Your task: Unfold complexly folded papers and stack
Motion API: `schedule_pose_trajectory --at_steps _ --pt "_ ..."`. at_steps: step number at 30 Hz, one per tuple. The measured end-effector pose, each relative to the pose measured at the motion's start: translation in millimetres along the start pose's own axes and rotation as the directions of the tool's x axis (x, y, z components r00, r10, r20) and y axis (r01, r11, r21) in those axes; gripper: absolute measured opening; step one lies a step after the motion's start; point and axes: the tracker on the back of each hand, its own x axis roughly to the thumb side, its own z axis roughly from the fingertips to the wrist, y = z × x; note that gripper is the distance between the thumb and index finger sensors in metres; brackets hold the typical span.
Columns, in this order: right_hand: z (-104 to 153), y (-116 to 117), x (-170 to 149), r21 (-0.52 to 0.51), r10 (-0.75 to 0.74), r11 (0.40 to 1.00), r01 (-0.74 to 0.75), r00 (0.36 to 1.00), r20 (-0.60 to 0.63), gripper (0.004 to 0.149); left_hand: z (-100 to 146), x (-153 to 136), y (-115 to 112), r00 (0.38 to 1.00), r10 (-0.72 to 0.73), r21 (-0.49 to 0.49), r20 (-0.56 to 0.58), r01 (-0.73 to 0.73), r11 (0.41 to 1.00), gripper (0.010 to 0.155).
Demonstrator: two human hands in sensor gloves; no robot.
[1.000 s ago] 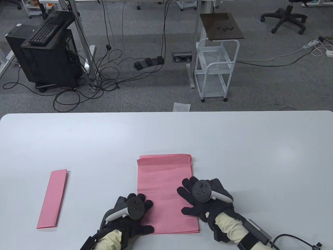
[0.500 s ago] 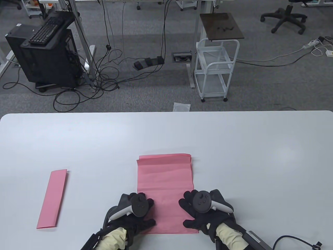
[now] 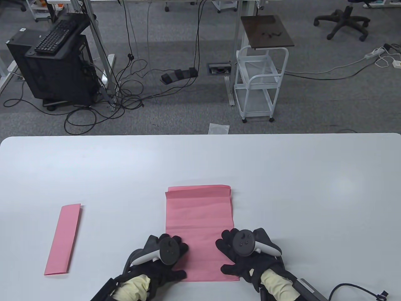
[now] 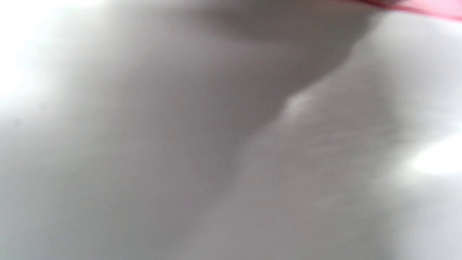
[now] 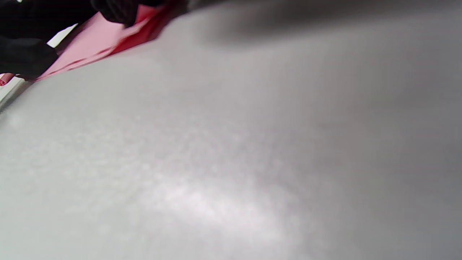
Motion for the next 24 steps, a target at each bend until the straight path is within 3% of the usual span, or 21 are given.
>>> schedule_pose_trajectory --at_steps 4,10,13,16,18,20,24 --pt "0 0 0 0.002 0.0 1.0 0.0 1.0 0.0 0.073 8 -24 0 0.997 0.06 -0.001 -0.039 -0.061 0.998 0.08" --pt "0 0 0 0.004 0.001 1.0 -0.001 1.0 0.0 0.073 11 -13 10 0.999 0.028 -0.016 -0.04 -0.028 0.999 0.078" --pt "0 0 0 0.007 -0.001 1.0 0.001 1.0 0.001 0.073 10 5 20 1.0 -0.02 0.107 0.014 0.018 0.994 0.077" --pt "0 0 0 0.01 -0.002 1.0 0.002 1.0 0.001 0.073 -5 37 20 0.985 -0.09 0.056 0.15 0.083 0.995 0.076" --pt "0 0 0 0.01 -0.001 1.0 0.001 1.0 0.001 0.073 -16 54 16 0.958 -0.214 0.005 0.192 0.218 0.976 0.075" --pt "0 0 0 0.013 -0.004 1.0 0.004 1.0 0.001 0.073 -27 63 16 0.945 -0.27 -0.001 0.183 0.275 0.961 0.075" --pt "0 0 0 0.013 -0.003 1.0 0.003 1.0 0.001 0.073 -44 41 27 0.983 -0.157 0.027 0.094 0.155 0.987 0.072"
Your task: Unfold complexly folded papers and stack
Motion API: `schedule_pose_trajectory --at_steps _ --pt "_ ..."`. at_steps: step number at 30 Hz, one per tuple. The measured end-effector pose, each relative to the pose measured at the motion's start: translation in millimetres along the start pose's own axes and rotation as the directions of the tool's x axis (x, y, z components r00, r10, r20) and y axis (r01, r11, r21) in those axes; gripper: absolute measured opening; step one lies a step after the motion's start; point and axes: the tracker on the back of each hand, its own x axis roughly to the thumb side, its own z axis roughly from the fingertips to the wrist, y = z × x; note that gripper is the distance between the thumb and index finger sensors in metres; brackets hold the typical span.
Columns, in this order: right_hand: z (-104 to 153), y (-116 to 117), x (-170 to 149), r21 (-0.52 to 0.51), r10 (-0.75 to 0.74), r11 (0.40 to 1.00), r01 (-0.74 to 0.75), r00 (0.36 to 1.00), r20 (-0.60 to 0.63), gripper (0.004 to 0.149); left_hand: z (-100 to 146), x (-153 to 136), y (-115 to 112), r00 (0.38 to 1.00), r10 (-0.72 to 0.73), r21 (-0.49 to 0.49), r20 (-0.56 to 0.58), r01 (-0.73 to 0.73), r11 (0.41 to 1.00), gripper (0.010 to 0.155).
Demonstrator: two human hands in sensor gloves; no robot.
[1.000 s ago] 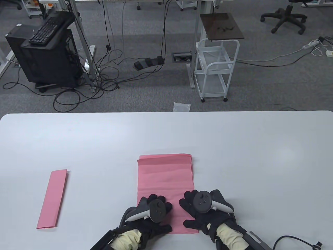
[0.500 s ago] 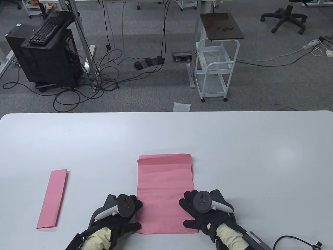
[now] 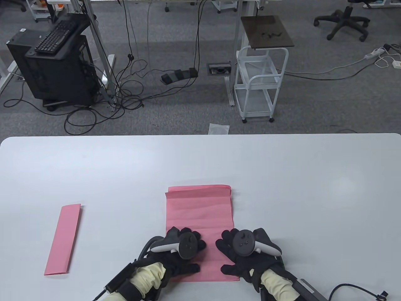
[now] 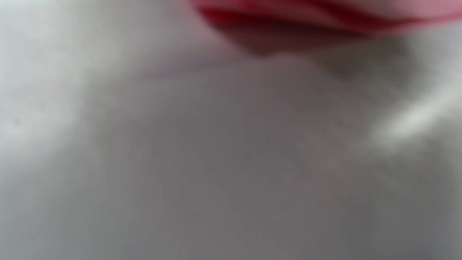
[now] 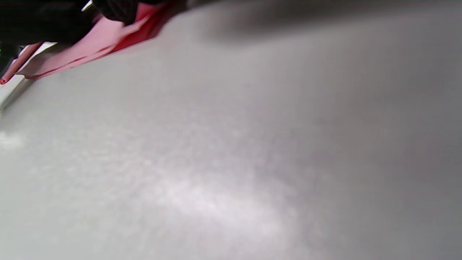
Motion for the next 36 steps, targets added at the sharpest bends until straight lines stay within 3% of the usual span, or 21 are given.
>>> schedule_pose_trajectory --at_steps 5,9,14,17,19,21,24,26,29,33,36 --pt "0 0 0 -0.001 0.002 1.0 -0.002 1.0 -0.001 0.073 4 -56 9 0.966 0.197 0.066 -0.166 -0.189 0.98 0.064" --pt "0 0 0 0.0 0.002 1.0 -0.002 1.0 -0.001 0.073 6 -68 9 0.952 0.24 0.085 -0.189 -0.227 0.97 0.061" --pt "0 0 0 0.0 0.003 1.0 -0.003 1.0 -0.001 0.073 9 -55 19 0.953 0.231 0.095 -0.196 -0.216 0.972 0.063" --pt "0 0 0 0.003 0.001 1.0 -0.001 1.0 0.0 0.073 7 -24 22 0.992 0.087 0.099 -0.092 -0.078 0.992 0.07" --pt "0 0 0 0.004 0.001 1.0 -0.001 1.0 0.0 0.073 2 0 20 1.0 0.012 0.1 -0.023 -0.009 0.995 0.07" --pt "0 0 0 0.004 0.001 1.0 -0.001 1.0 0.0 0.073 -9 19 19 0.997 -0.076 0.032 0.002 0.075 0.997 0.07" --pt "0 0 0 0.004 0.001 1.0 -0.001 1.0 0.0 0.073 -26 22 26 0.997 -0.083 0.008 -0.004 0.083 0.997 0.068" --pt "0 0 0 0.004 0.001 1.0 -0.001 1.0 0.0 0.073 -38 12 34 0.999 -0.002 -0.01 -0.046 0.002 1.0 0.067" --pt "0 0 0 0.004 0.002 1.0 -0.002 1.0 0.0 0.073 -52 -8 49 0.989 0.077 0.045 -0.125 -0.071 0.996 0.068" --pt "0 1 0 0.004 0.002 1.0 -0.002 1.0 0.001 0.073 -64 -44 65 0.928 0.272 0.13 -0.254 -0.246 0.961 0.065" --pt "0 1 0 0.005 0.002 1.0 -0.002 1.0 0.001 0.073 -66 -57 72 0.899 0.297 0.156 -0.323 -0.259 0.953 0.065"
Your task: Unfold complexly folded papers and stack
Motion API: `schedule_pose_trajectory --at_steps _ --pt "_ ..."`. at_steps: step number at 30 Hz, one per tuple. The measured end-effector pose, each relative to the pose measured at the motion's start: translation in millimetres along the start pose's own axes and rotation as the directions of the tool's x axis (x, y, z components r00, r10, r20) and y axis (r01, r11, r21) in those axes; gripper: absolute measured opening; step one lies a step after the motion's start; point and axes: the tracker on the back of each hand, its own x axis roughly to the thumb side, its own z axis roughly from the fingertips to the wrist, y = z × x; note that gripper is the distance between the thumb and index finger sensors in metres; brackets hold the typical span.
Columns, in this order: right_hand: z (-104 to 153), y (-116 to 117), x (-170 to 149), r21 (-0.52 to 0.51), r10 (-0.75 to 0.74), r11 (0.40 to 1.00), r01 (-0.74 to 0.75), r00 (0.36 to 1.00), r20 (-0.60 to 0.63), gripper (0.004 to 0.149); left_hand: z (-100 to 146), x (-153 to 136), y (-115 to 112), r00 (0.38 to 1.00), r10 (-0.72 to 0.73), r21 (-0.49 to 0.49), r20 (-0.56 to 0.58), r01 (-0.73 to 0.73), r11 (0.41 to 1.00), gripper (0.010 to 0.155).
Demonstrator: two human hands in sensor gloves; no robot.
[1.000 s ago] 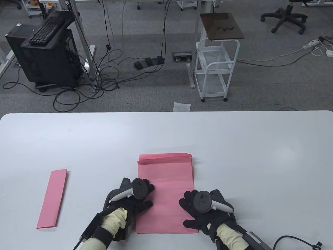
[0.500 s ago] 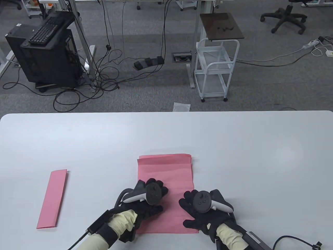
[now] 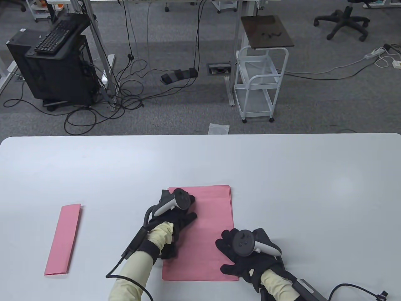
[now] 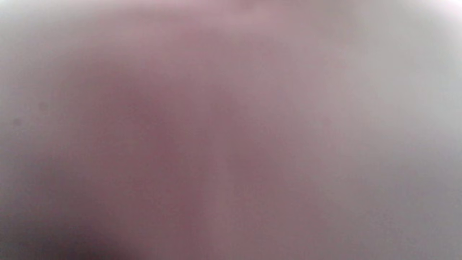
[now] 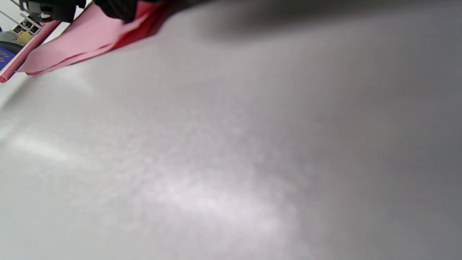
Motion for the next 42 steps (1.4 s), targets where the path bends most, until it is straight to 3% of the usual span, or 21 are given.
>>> schedule_pose_trajectory --at_steps 3,8,12,18,21,25,31,38,42 --pt "0 0 0 -0.001 0.001 1.0 -0.001 1.0 -0.001 0.073 -5 -10 8 0.997 0.053 0.008 -0.057 -0.053 0.999 0.064" --pt "0 0 0 -0.001 -0.001 1.0 0.001 1.0 -0.001 0.073 -4 -8 9 0.997 0.043 0.027 -0.058 -0.042 0.999 0.064" --pt "1 -2 3 -0.046 0.004 0.999 -0.004 1.0 -0.002 0.071 -1 -13 7 0.982 0.186 0.008 -0.016 -0.186 0.982 0.066" --pt "13 -13 8 -0.149 -0.116 0.981 0.126 0.99 0.076 0.07 35 -38 16 0.989 0.131 0.2 0.065 -0.142 0.969 0.071" --pt "26 -24 13 -0.214 -0.132 0.965 0.151 0.986 0.1 0.07 61 -71 25 0.989 0.149 0.257 0.024 -0.15 0.955 0.071" --pt "46 -27 16 -0.284 -0.115 0.949 0.133 0.99 0.079 0.07 94 -131 33 0.98 0.145 0.303 -0.133 -0.1 0.948 0.073" --pt "60 -27 16 -0.341 -0.123 0.93 0.139 0.99 0.069 0.07 129 -216 23 0.893 0.285 0.337 -0.348 -0.164 0.927 0.076" --pt "52 -23 17 -0.354 -0.059 0.933 0.064 0.998 0.023 0.07 150 -268 -4 0.755 0.371 0.385 -0.54 -0.17 0.907 0.078" --pt "51 -22 18 -0.35 -0.066 0.934 0.07 0.998 0.023 0.07 150 -279 -16 0.725 0.393 0.373 -0.565 -0.2 0.906 0.081"
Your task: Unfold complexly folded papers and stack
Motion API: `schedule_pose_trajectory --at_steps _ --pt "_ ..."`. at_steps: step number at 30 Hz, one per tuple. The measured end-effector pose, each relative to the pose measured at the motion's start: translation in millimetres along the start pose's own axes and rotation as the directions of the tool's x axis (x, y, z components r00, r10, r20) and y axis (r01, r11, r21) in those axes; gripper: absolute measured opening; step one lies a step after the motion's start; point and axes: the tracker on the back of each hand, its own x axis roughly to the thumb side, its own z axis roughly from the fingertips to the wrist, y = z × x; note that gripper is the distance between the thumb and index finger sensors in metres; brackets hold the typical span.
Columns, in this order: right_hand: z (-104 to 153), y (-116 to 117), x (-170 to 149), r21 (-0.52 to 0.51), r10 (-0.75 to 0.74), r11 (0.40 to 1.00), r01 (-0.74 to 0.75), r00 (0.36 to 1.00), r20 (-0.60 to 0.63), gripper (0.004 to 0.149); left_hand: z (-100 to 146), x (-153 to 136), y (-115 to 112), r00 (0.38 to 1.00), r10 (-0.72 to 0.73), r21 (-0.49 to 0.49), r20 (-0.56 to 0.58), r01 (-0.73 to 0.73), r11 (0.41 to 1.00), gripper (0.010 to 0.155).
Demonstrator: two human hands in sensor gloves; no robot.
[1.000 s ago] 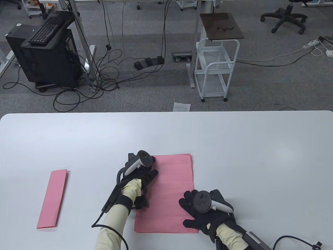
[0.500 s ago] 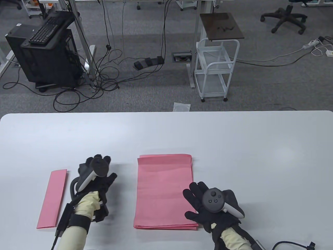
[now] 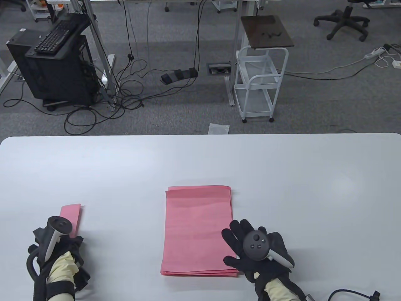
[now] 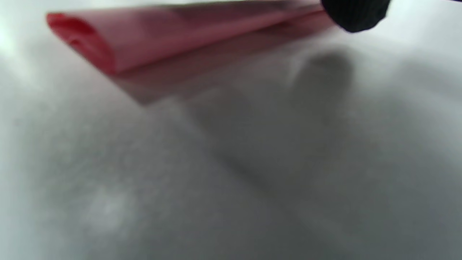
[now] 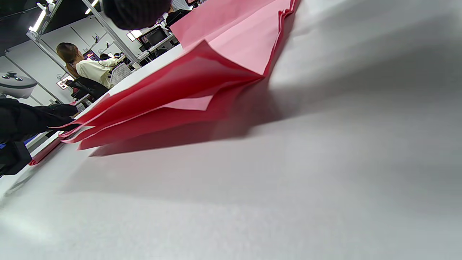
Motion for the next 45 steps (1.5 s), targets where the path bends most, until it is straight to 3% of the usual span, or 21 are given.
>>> schedule_pose_trajectory --at_steps 6,17,20,24,26,29,32,36,39,45 --pt "1 1 0 -0.004 0.004 1.0 -0.004 1.0 -0.011 0.07 -3 -3 -6 0.998 0.068 -0.023 -0.002 -0.068 0.997 0.078" --pt "1 -1 -1 -0.019 -0.018 1.0 0.018 1.0 -0.011 0.07 1 -1 8 1.0 0.007 0.156 -0.006 -0.006 0.988 0.054" --pt "1 -2 -1 -0.023 -0.024 0.999 0.024 1.0 -0.007 0.07 8 9 15 0.995 0.058 0.167 0.079 -0.07 0.983 0.051" --pt "0 -8 1 -0.051 -0.068 0.996 0.069 0.998 0.013 0.07 29 44 20 0.954 0.091 0.118 0.286 -0.13 0.984 0.05" --pt "-1 -11 4 -0.068 -0.096 0.993 0.098 0.995 0.023 0.07 45 68 21 0.915 0.068 0.098 0.399 -0.117 0.988 0.05" --pt "-5 -19 10 -0.104 -0.15 0.983 0.154 0.988 0.045 0.072 78 109 19 0.808 0.088 0.032 0.583 -0.13 0.991 0.05" --pt "-11 -29 16 -0.161 -0.23 0.958 0.235 0.972 0.051 0.073 117 150 11 0.64 0.136 -0.089 0.756 -0.105 0.99 0.049" --pt "-19 -37 19 -0.212 -0.344 0.911 0.354 0.935 0.086 0.077 155 189 -4 0.472 0.19 -0.236 0.861 0.04 0.971 0.048" --pt "-22 -40 16 -0.257 -0.406 0.868 0.425 0.905 0.128 0.081 174 210 -14 0.407 0.209 -0.284 0.889 0.133 0.95 0.048" --pt "-20 -41 9 -0.284 -0.42 0.825 0.488 0.867 0.27 0.075 187 232 -33 0.384 0.201 -0.316 0.901 0.265 0.911 0.048"
